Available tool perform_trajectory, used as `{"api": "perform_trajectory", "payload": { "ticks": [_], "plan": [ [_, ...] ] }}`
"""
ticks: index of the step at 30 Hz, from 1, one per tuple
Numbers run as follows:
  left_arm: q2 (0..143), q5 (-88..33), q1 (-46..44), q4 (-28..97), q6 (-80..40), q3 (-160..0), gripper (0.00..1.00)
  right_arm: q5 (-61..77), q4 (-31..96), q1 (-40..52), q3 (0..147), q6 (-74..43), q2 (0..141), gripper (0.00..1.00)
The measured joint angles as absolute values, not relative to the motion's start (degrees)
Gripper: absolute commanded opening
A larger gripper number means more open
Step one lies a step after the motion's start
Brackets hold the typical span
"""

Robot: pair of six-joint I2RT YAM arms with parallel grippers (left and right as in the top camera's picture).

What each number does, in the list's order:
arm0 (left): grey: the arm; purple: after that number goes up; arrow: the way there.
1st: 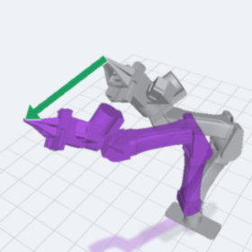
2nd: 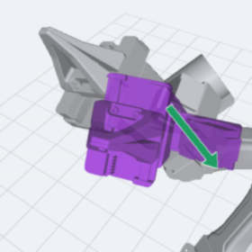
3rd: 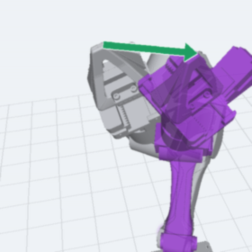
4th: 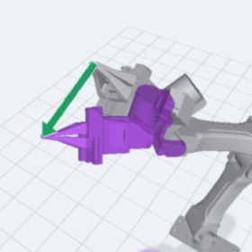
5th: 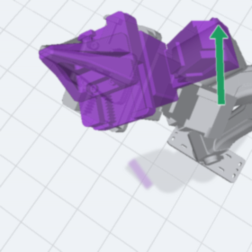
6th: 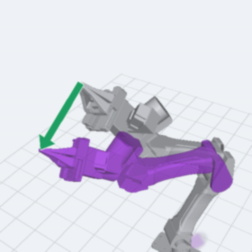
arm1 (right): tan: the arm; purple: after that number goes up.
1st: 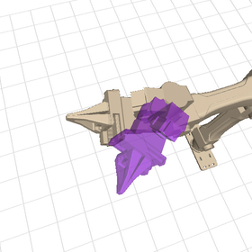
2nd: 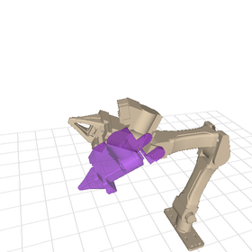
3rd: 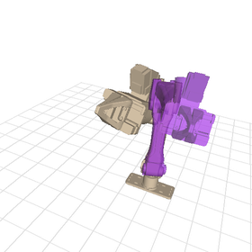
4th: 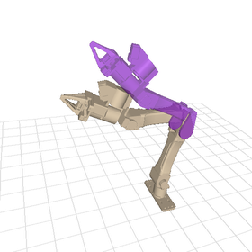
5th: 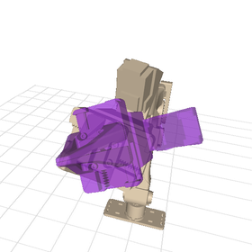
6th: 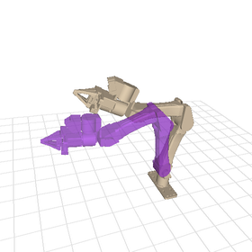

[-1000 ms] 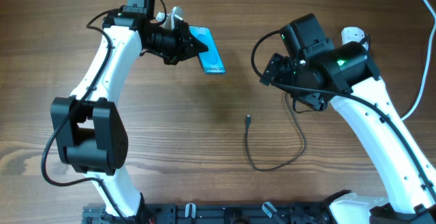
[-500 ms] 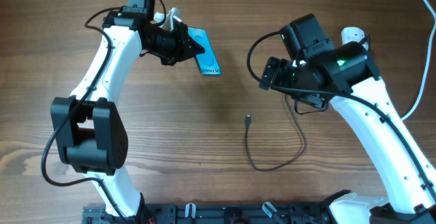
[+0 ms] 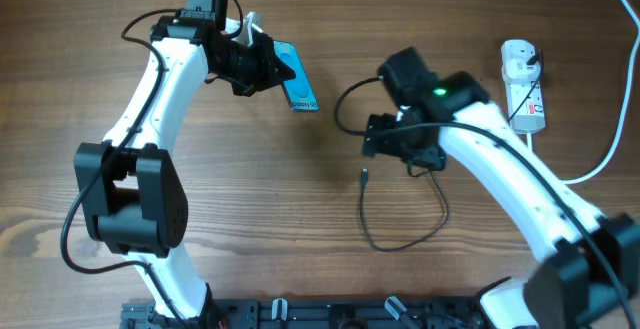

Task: Plug charger to phone and switch on socket
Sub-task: 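Lower the right gripper onto the black USB-C cable end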

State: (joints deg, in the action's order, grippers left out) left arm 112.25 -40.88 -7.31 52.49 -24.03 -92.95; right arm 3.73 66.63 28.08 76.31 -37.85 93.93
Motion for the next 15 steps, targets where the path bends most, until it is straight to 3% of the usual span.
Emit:
{"api": "perform_trajectory", "payload": {
  "ticks": [5, 7, 13, 15],
  "plan": [
    [112.25, -40.1, -8.75, 52.36, -24.03, -92.95, 0.04, 4.21, 64.79, 31.55, 76.25, -39.0, 100.71, 0.73],
    [112.25, -39.46, -8.84, 52.23, -24.03, -92.95, 0.04, 4.36, 64.36, 32.86, 76.2, -39.16, 101.23, 0.59],
    [112.25, -37.47, -8.84, 52.23, -24.03, -92.95, 0.04, 4.49, 62.89, 34.96, 76.2, -40.21, 101.23, 0.4],
    [112.25, -37.32, -8.84, 52.25, -24.05, -92.95, 0.04, 4.47, 62.46, 35.05, 75.92, -40.97, 101.25, 0.4]
  ]
}}
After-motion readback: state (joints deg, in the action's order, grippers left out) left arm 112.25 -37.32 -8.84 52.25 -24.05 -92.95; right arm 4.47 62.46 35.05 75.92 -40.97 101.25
